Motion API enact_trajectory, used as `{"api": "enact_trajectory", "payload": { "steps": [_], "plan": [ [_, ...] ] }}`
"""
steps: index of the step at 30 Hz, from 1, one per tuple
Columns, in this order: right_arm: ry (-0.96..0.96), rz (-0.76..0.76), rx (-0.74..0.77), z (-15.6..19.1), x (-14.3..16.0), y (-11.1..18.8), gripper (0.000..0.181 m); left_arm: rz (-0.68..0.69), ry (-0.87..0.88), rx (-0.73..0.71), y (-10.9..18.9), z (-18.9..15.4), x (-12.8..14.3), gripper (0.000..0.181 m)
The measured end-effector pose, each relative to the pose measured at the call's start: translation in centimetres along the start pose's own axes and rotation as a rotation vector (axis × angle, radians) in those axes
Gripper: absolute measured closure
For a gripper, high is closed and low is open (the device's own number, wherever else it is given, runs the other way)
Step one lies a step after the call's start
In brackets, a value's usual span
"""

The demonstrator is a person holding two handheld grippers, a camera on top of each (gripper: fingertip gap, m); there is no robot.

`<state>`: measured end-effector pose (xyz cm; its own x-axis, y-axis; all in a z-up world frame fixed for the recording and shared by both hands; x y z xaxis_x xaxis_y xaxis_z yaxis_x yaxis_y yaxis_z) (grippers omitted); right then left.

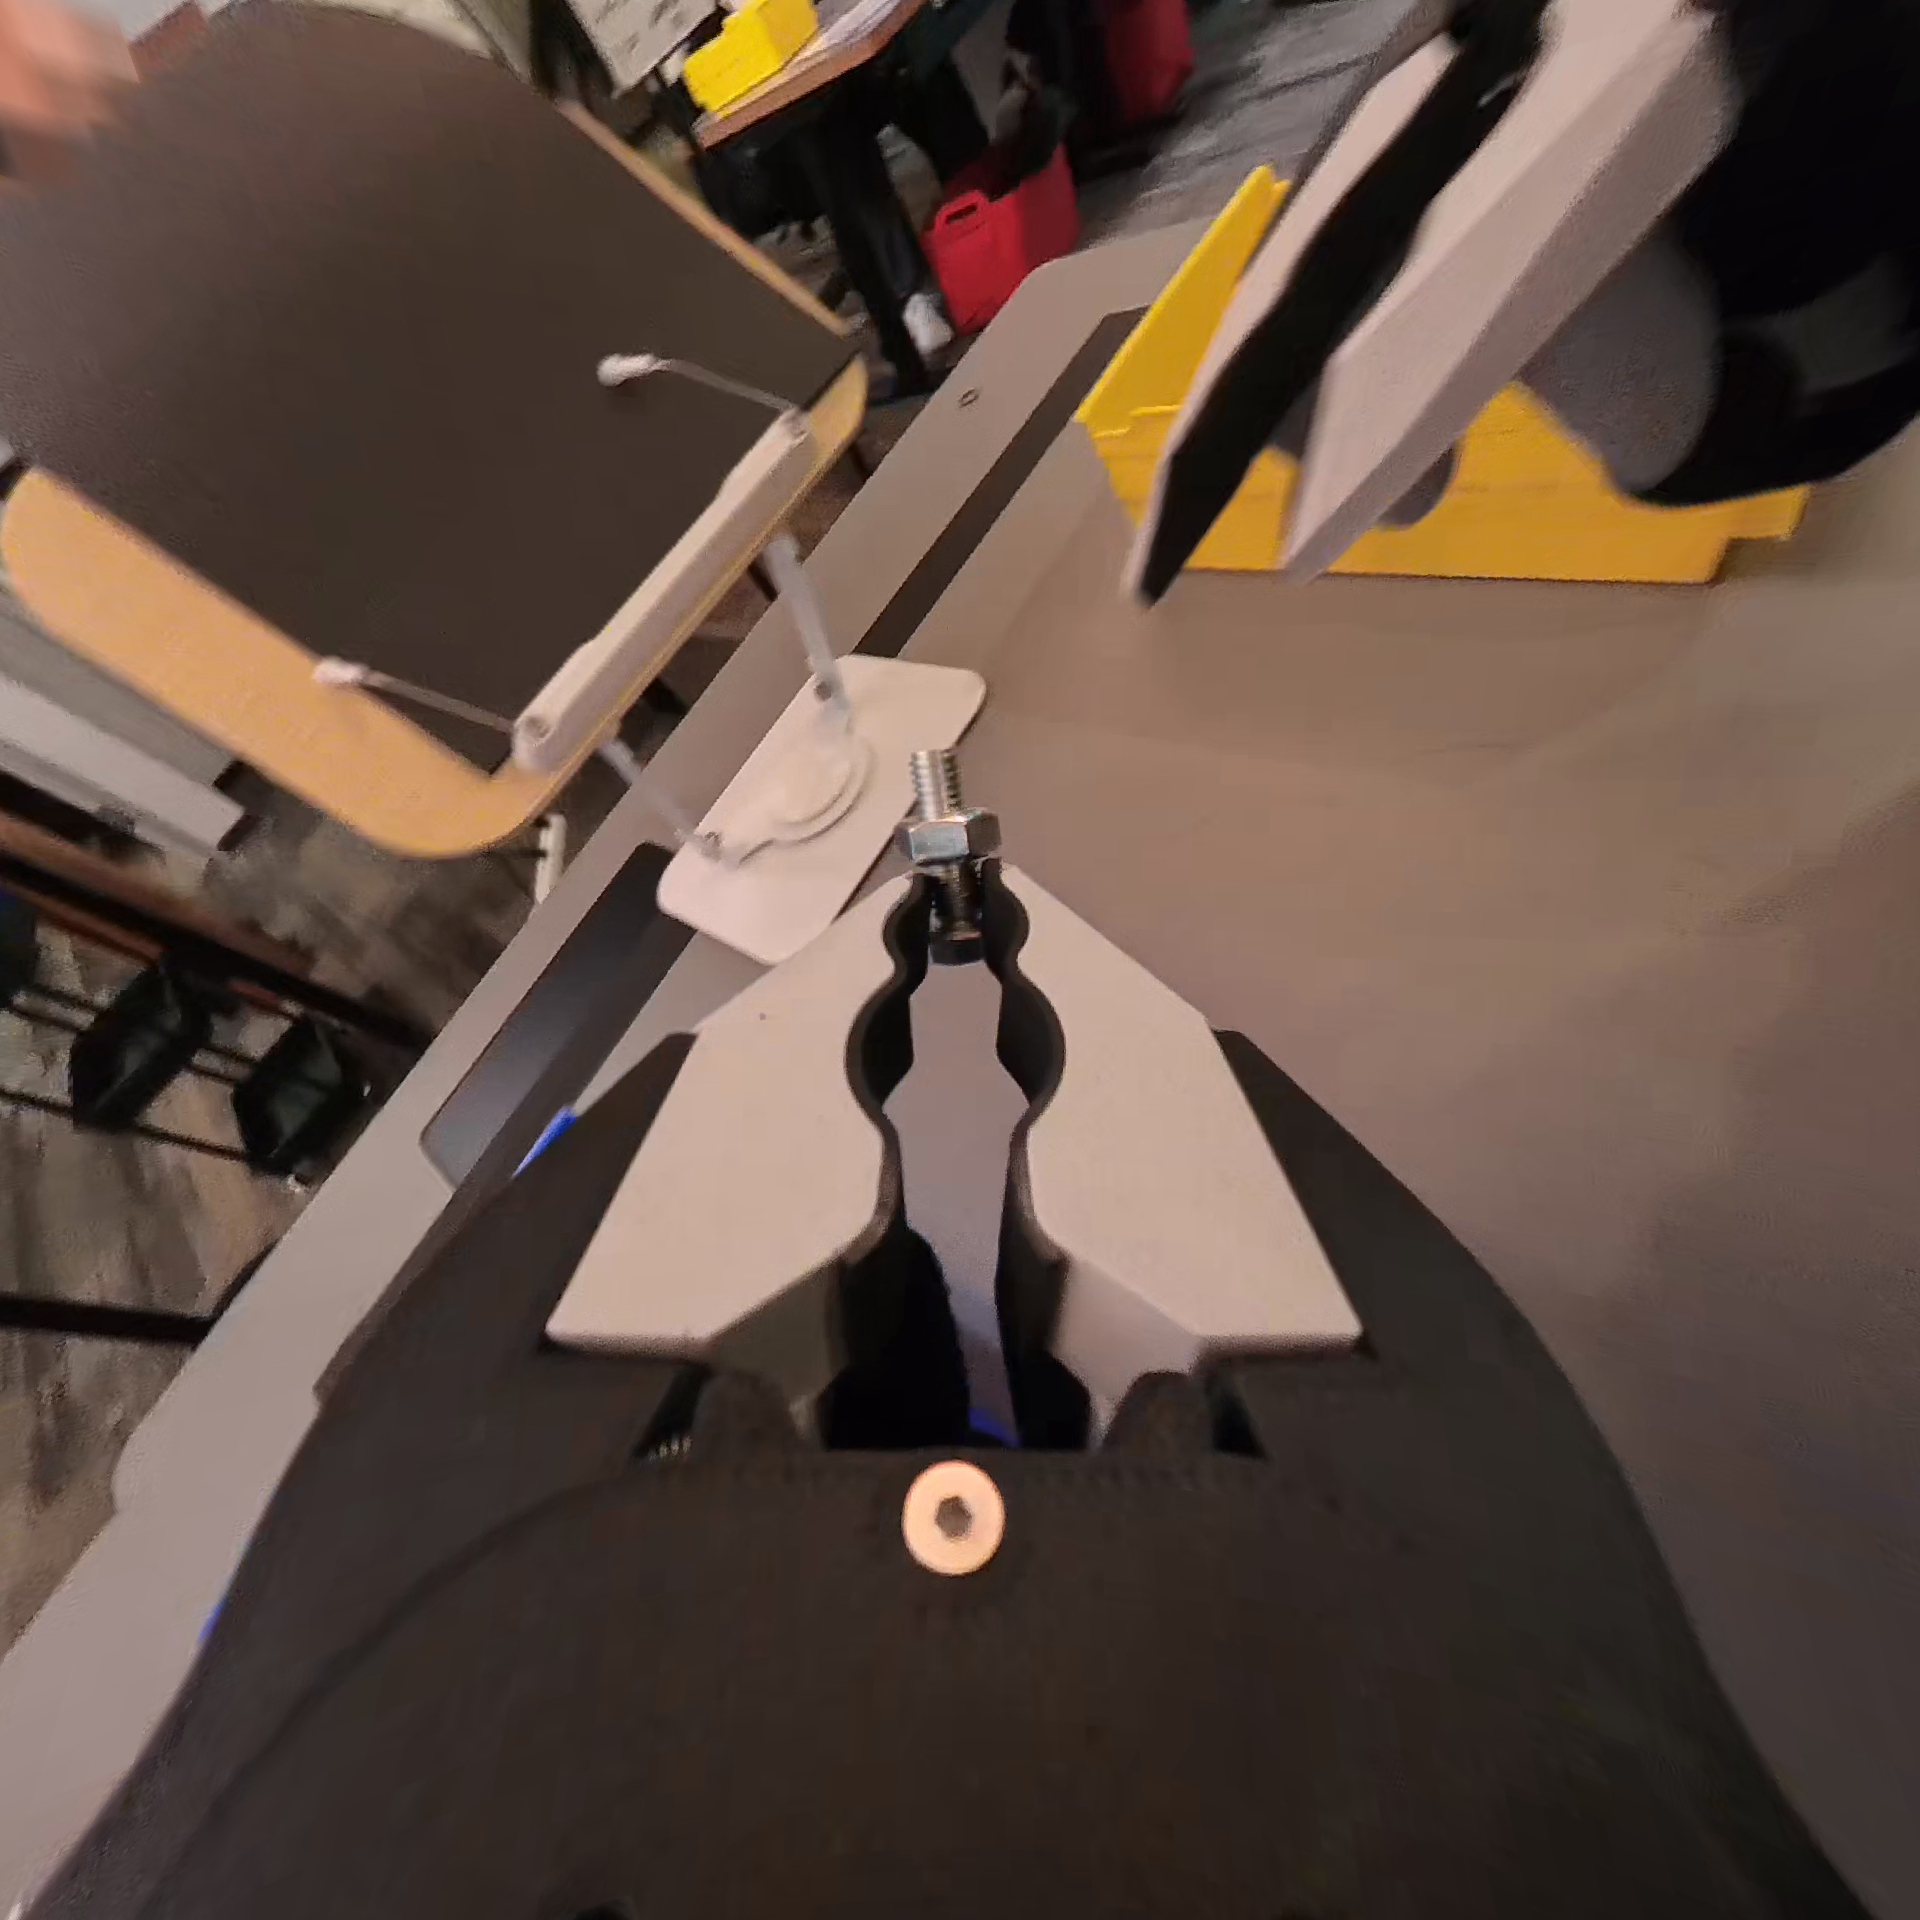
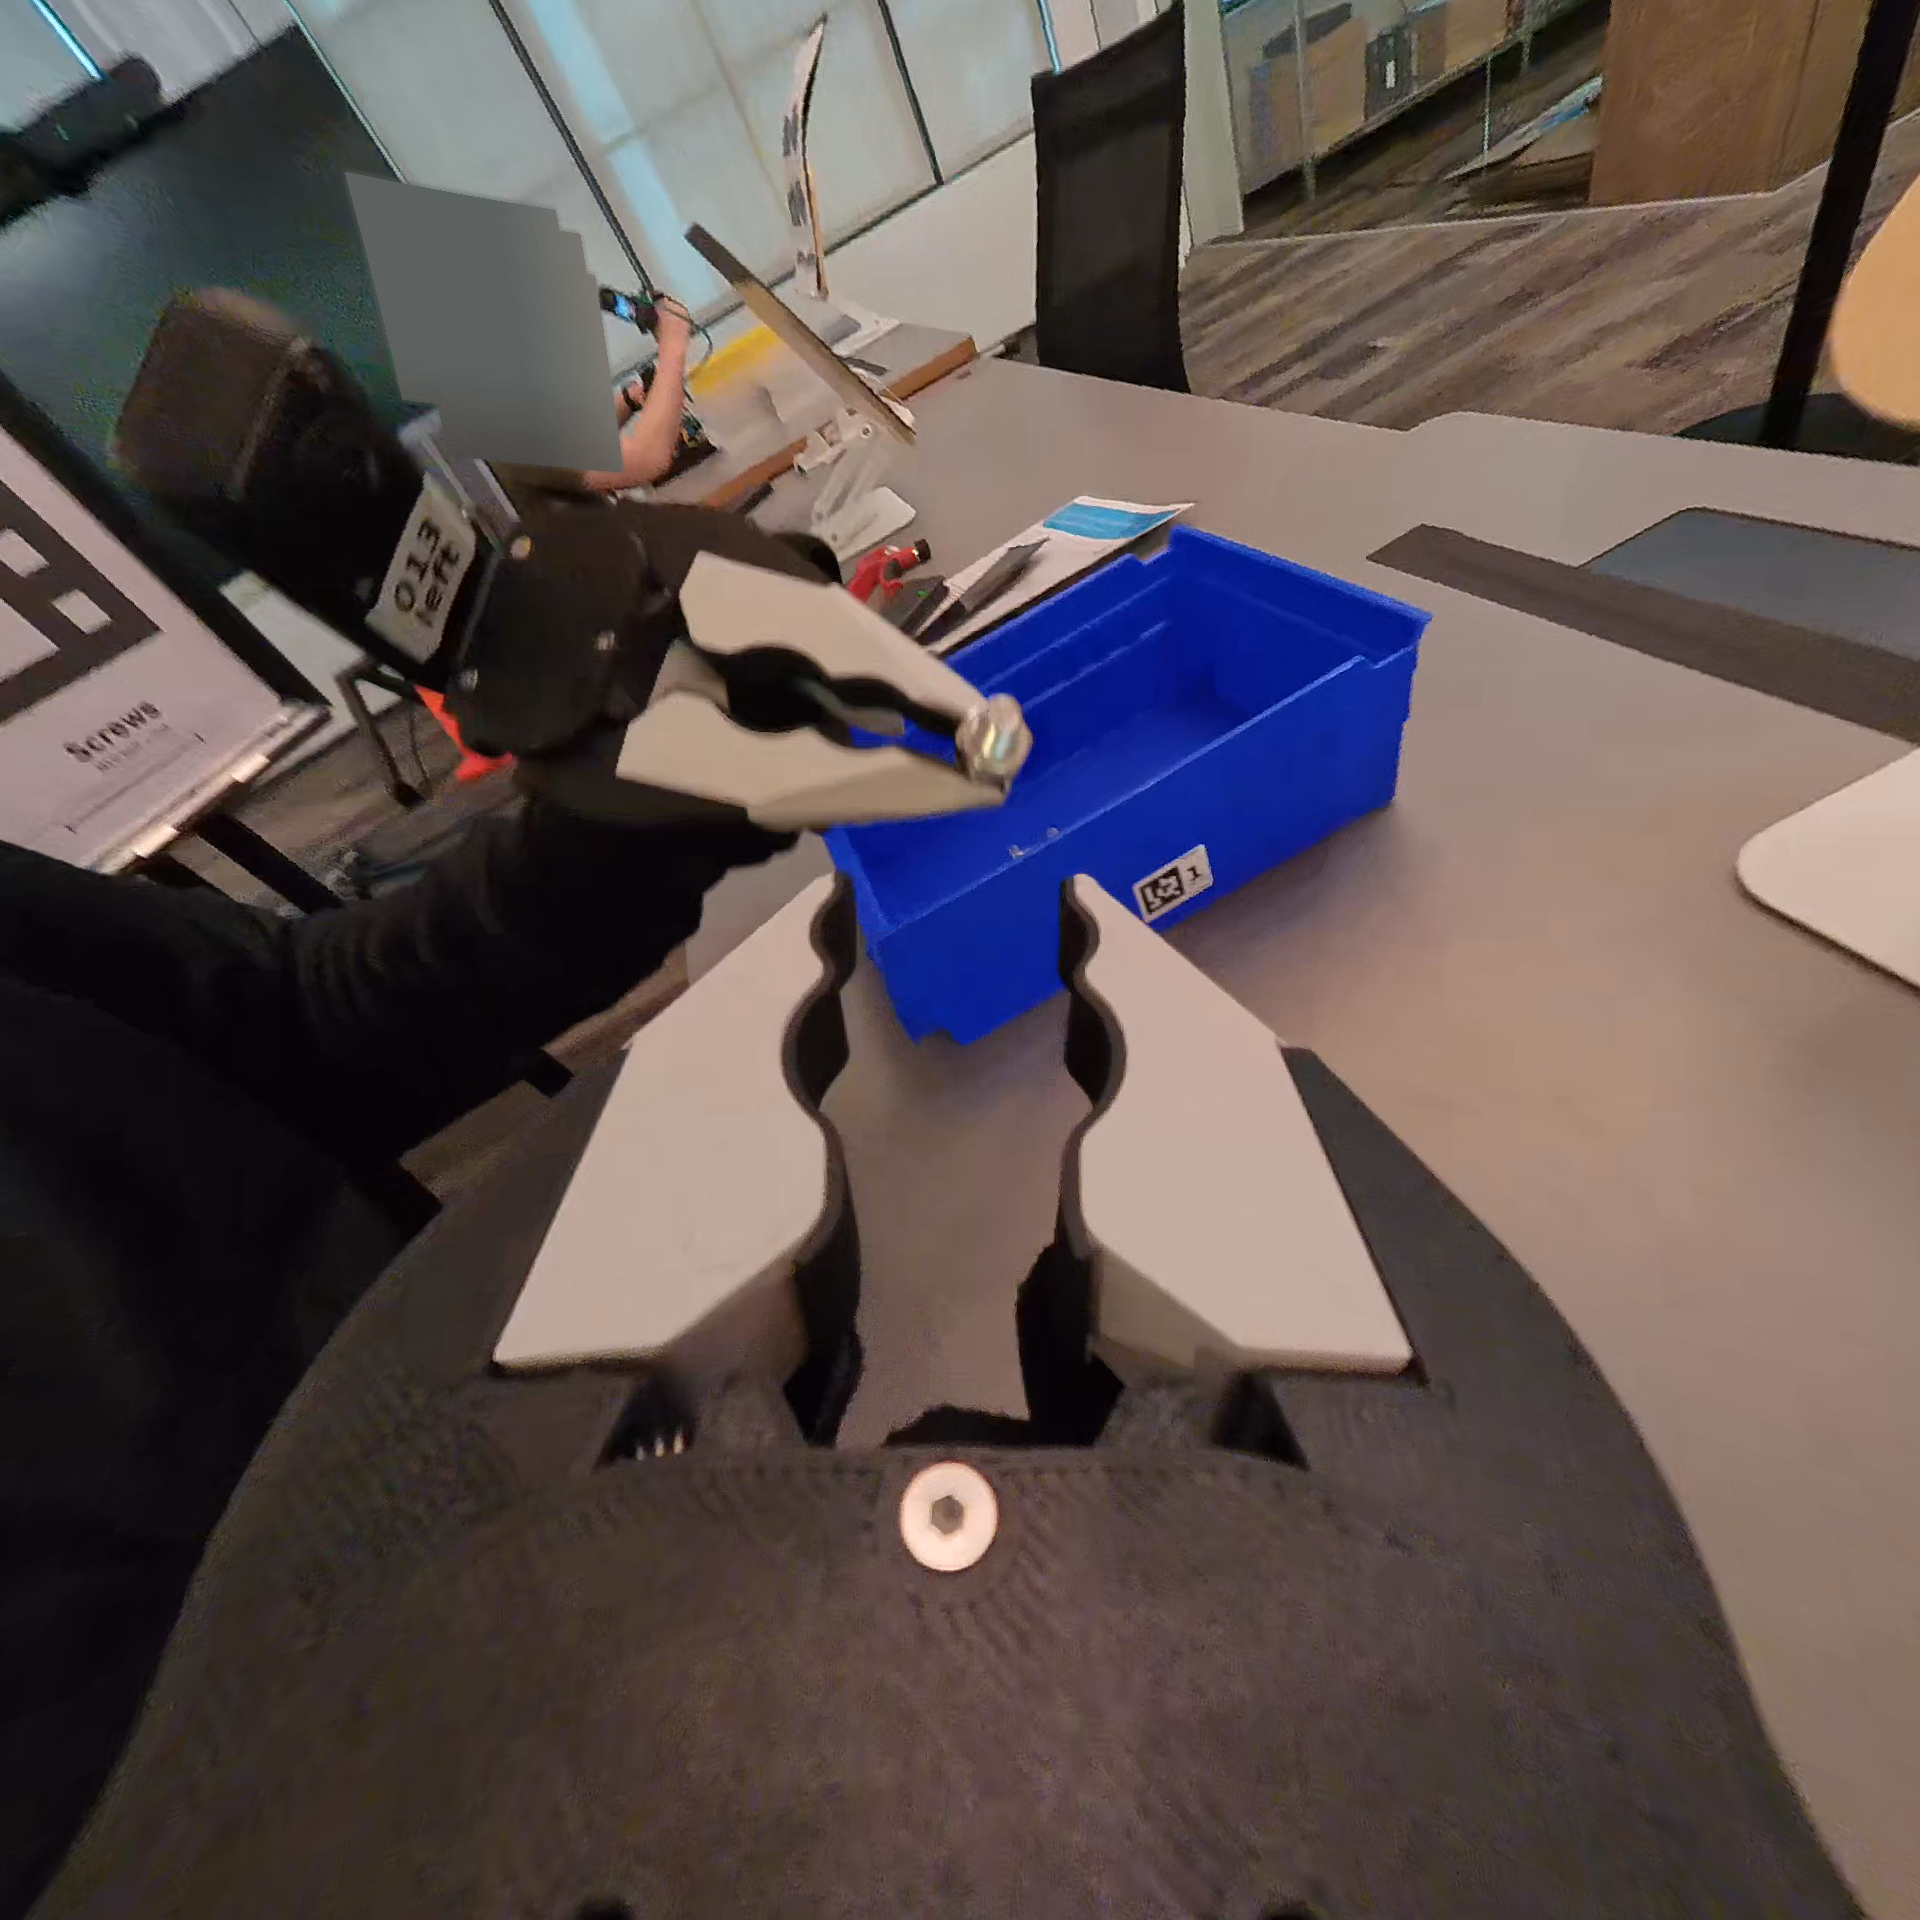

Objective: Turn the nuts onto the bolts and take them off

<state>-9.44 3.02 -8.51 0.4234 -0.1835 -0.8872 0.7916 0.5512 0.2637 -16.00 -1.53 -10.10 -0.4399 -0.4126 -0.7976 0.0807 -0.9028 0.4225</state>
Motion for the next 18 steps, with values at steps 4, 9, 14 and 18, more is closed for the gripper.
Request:
{"api": "enact_trajectory", "payload": {
  "steps": [4, 9, 14, 18],
  "plan": [
    [-0.066, -0.032, -0.017, -0.2, 0.8, -0.6, 0.145, -0.009, -0.062, 0.034, -1.5, -3.1, -1.2, 0.174],
    [-0.105, -0.004, -0.023, -0.8, 2.0, -1.3, 0.154, 0.009, -0.125, 0.018, -2.2, -4.5, -1.4, 0.174],
    [-0.136, -0.002, -0.041, -1.1, 2.6, -1.6, 0.161, 0.034, -0.191, -0.019, -2.7, -5.2, -1.2, 0.174],
    [-0.156, 0.000, -0.053, -1.5, 3.0, -1.5, 0.166, 0.042, -0.197, -0.023, -2.9, -5.4, -1.1, 0.174]
  ]
}}
Point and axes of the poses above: each gripper's, where its closed fingertips meet, y back along the fingers, x out of its underside, z = x × y across the jaws, the point moved 2 cm from there along y, back along the fingers, and after that the axes turned 3 degrees about z, right-handed, at the moved point
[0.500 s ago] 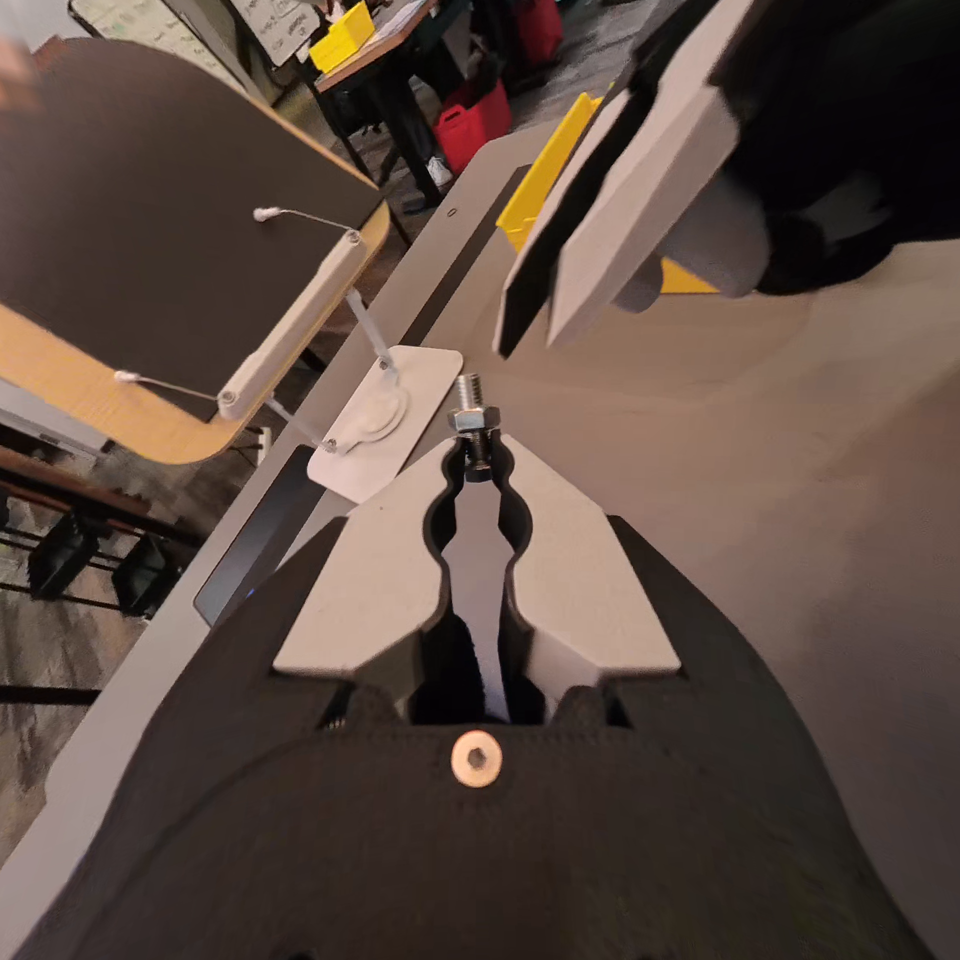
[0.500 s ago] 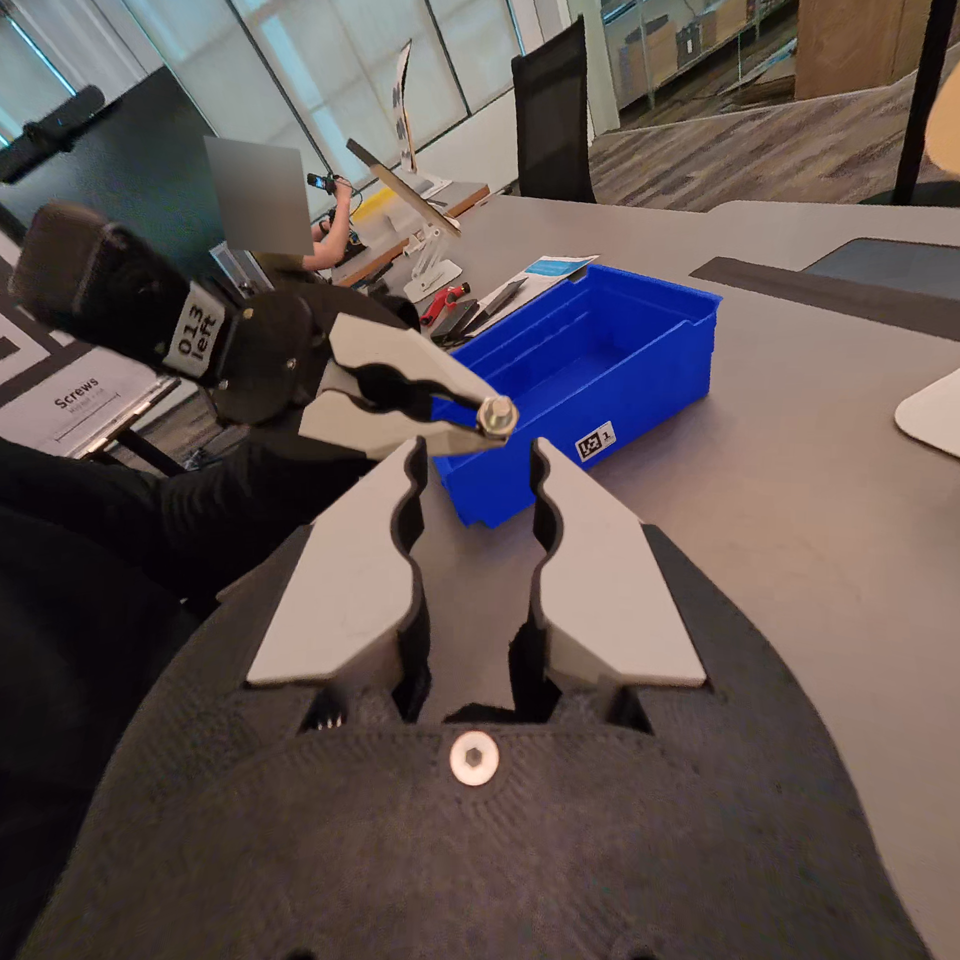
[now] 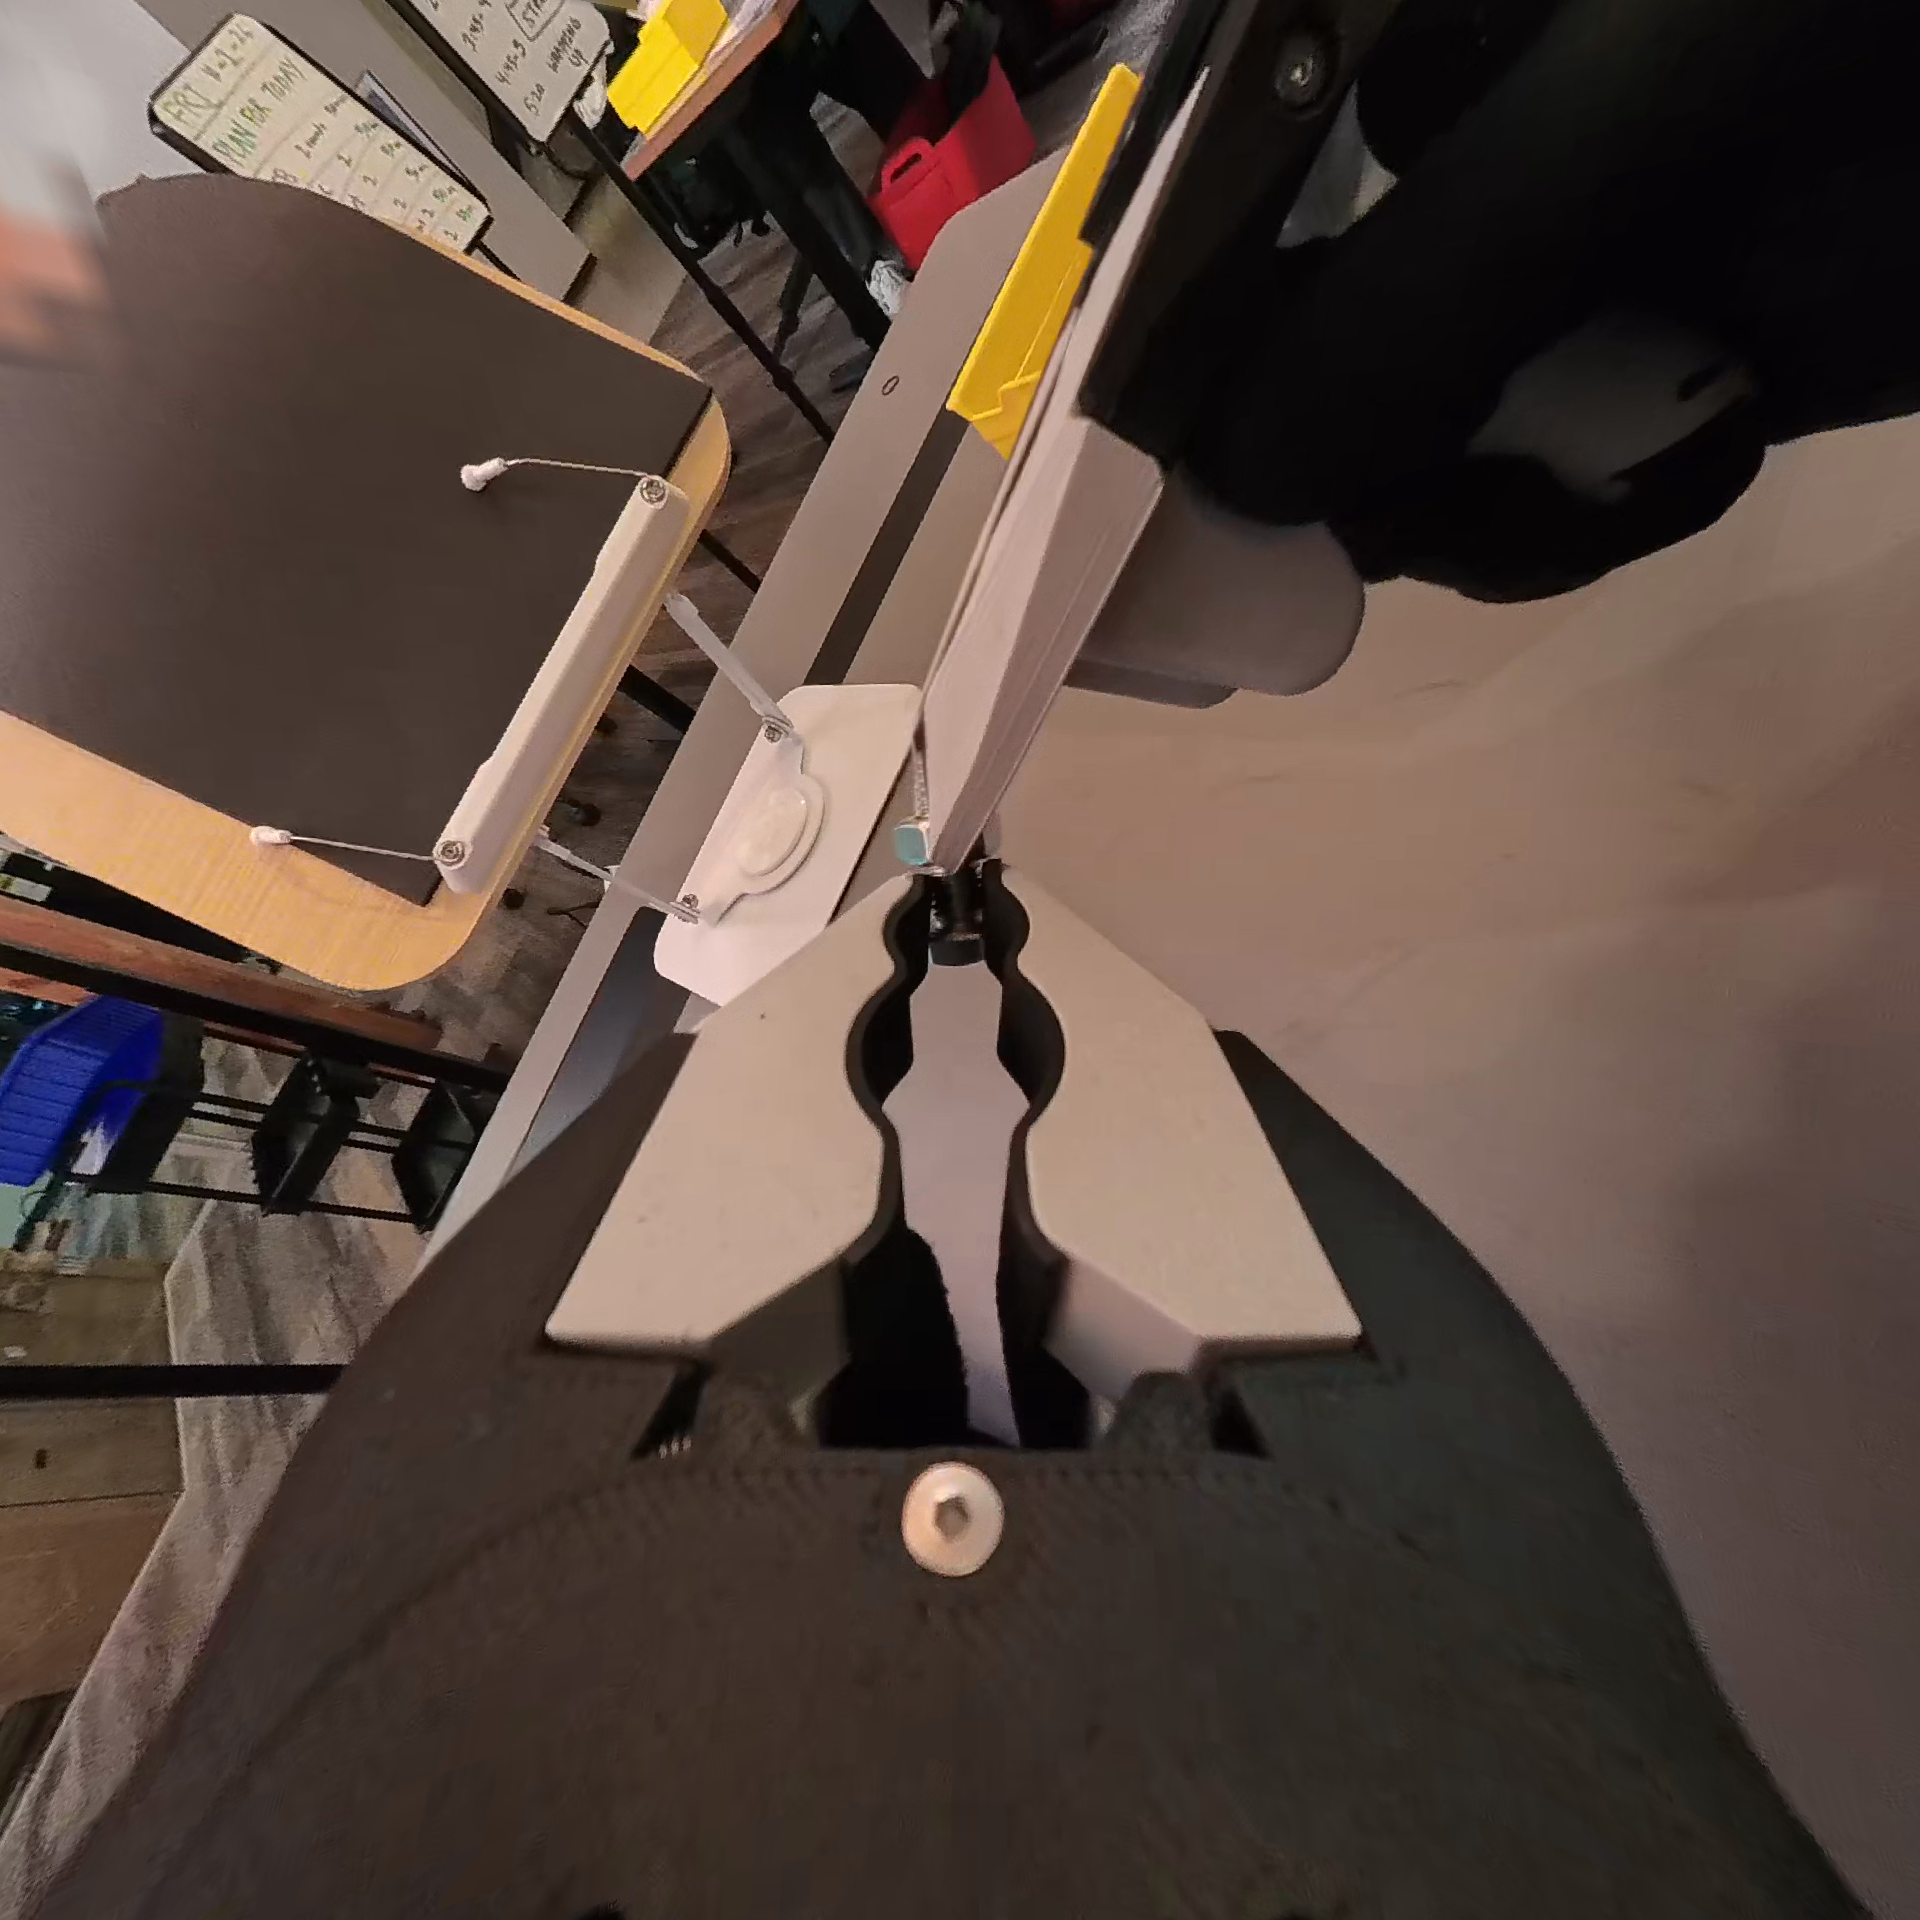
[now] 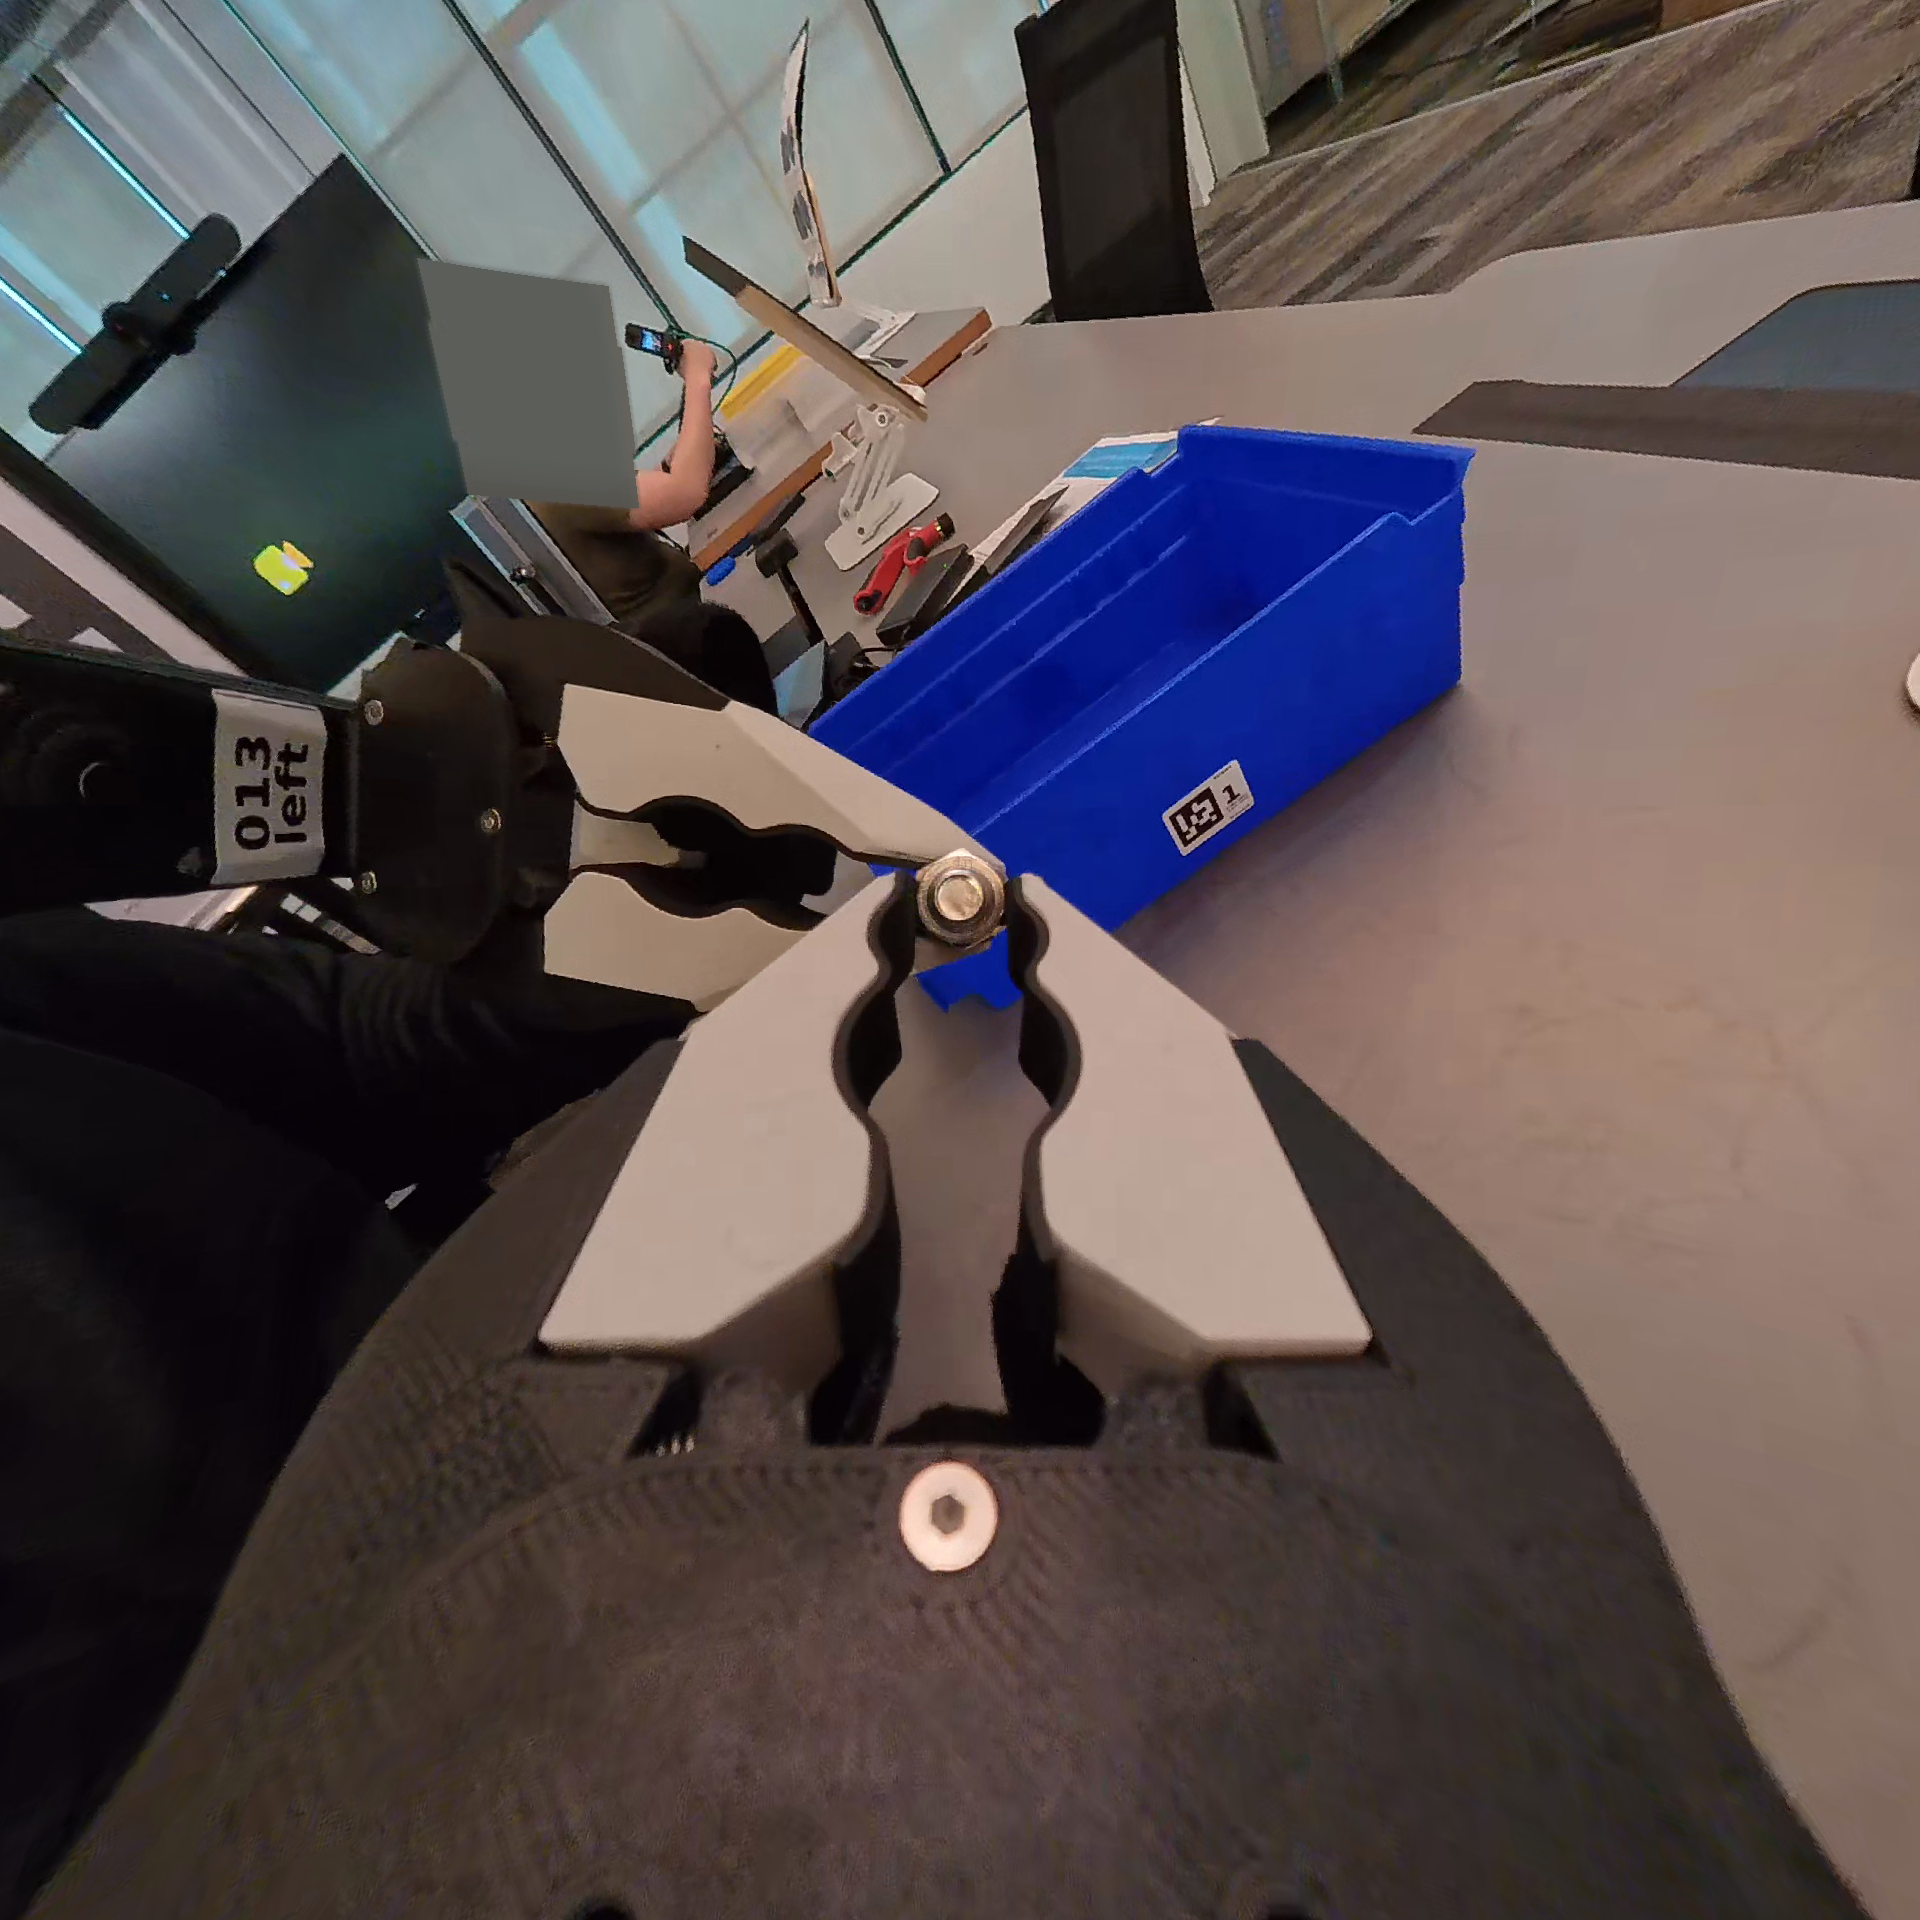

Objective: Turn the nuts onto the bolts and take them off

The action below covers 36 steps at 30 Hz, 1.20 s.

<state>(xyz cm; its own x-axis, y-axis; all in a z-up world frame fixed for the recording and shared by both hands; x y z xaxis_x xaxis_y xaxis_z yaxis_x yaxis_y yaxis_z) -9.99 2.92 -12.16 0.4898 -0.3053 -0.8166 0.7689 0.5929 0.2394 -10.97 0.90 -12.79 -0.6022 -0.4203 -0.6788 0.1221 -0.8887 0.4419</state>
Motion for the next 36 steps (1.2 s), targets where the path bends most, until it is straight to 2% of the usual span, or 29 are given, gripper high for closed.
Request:
{"api": "enact_trajectory", "payload": {
  "steps": [6, 9, 11, 14, 27, 36],
  "plan": [
    [0.030, 0.012, 0.018, -0.3, 0.1, 0.1, 0.166, -0.028, 0.058, 0.025, -0.3, -0.1, 0.0, 0.172],
    [0.058, 0.028, 0.049, -0.6, 0.1, 0.4, 0.166, -0.069, 0.115, 0.052, 0.0, 0.1, -0.1, 0.154],
    [0.074, 0.030, 0.061, -0.6, 0.0, 0.7, 0.166, -0.105, 0.160, 0.089, 0.2, 0.0, -0.2, 0.152],
    [0.098, 0.042, 0.076, -0.5, -0.1, 0.8, 0.166, -0.070, 0.204, 0.129, -0.5, -0.2, 0.9, 0.147],
    [0.180, 0.149, 0.057, 0.2, 1.1, 0.3, 0.166, -0.113, 0.299, 0.286, -0.6, -1.7, 1.1, 0.164],
    [0.211, 0.181, 0.056, 0.3, 1.4, 0.3, 0.166, -0.145, 0.363, 0.357, -0.6, -2.1, 1.1, 0.164]
  ]
}}
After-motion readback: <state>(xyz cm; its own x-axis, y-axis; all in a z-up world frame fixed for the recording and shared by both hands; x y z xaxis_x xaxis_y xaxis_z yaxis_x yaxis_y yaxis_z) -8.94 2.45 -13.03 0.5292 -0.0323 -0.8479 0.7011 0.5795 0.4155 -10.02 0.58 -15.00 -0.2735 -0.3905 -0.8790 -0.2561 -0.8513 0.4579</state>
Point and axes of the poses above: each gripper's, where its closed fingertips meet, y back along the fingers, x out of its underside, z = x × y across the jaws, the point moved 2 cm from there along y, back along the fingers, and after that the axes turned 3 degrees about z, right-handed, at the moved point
